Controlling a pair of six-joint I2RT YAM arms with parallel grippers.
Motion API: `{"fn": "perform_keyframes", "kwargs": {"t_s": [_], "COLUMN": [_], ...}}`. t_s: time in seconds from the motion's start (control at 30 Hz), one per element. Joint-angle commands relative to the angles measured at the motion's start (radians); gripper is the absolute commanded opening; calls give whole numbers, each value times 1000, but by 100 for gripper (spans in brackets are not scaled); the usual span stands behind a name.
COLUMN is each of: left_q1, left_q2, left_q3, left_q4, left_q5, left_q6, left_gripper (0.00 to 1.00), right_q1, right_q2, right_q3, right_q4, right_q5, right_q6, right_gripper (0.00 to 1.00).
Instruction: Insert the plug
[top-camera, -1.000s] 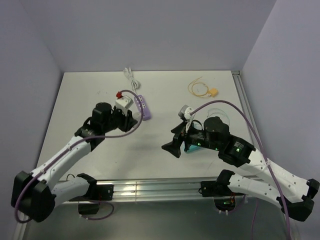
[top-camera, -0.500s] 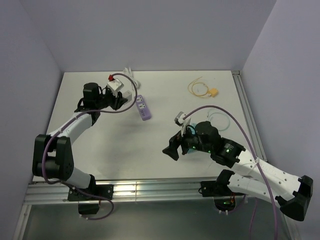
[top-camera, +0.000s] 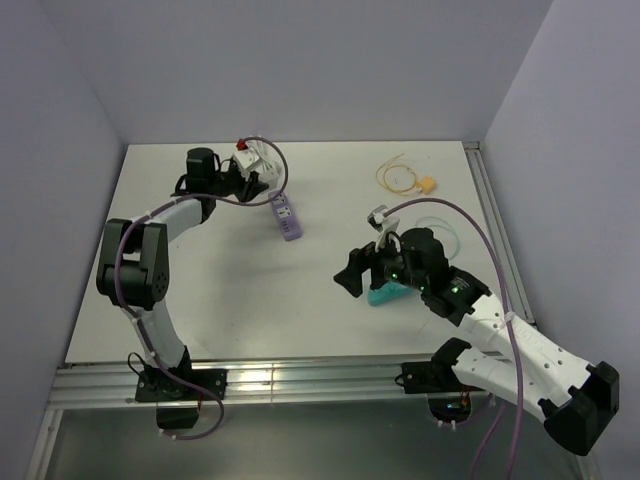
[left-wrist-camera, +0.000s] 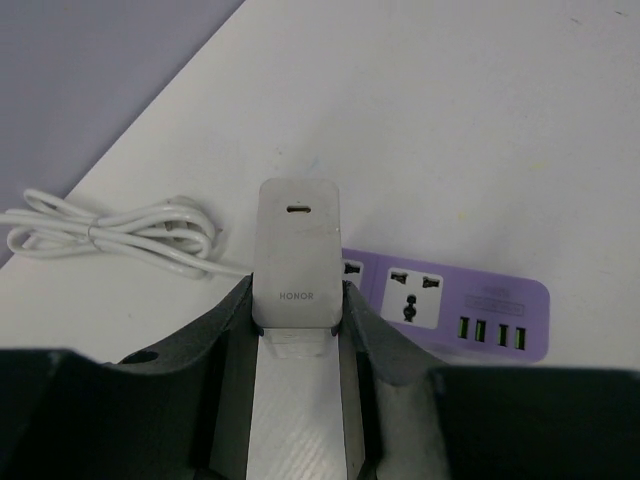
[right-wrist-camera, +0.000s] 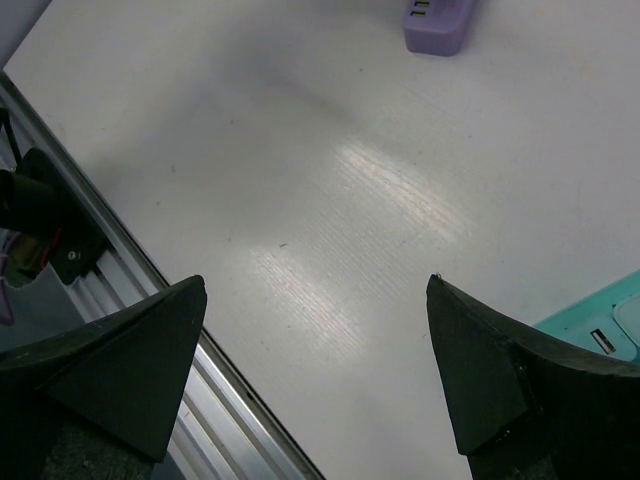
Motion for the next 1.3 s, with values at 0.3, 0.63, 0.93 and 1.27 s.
{"fn": "perform_keyframes", "kwargs": {"t_s": [0.3, 0.63, 0.93, 1.27], "left_q1": [-29, -31, -31, -29], "left_q2": [102, 142, 186, 208], "left_q3": [124, 139, 216, 270], "left_q4": [21, -13, -95, -187], "left_q5": [127, 153, 148, 142], "left_q6": [70, 78, 91, 131], "left_gripper": [0, 0, 0, 0], "right_q1": [-53, -69, -74, -80], "right_q2": [23, 15, -2, -15], "right_q3": [-8, -22, -26, -37], "right_q4": [60, 55, 58, 61], "right_q5": [-27, -43, -47, -44], "right_q6": [16, 13, 13, 11], "right_gripper": [98, 97, 97, 97]}}
